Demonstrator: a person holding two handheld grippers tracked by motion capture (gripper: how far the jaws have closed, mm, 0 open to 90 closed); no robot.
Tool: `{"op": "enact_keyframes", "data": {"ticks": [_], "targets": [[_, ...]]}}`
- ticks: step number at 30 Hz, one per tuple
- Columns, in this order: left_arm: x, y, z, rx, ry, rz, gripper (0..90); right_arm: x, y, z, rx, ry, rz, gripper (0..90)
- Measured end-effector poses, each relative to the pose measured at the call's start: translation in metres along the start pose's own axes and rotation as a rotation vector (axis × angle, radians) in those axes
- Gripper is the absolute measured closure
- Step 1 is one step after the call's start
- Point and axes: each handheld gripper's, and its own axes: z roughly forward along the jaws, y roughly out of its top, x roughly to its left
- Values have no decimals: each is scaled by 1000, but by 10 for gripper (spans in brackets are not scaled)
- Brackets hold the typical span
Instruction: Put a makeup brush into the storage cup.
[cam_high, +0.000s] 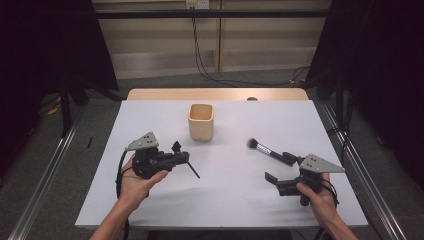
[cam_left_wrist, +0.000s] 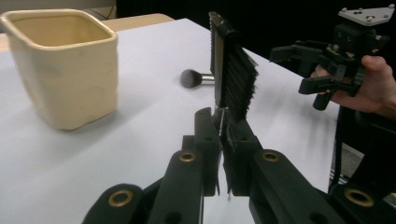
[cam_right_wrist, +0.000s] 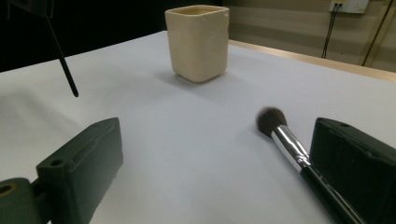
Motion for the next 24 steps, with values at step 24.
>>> {"op": "enact_keyframes", "data": {"ticks": [24], "targets": [[37, 43, -13, 73, 70, 7, 857, -3, -3, -14, 5, -61, 8, 7]]}}
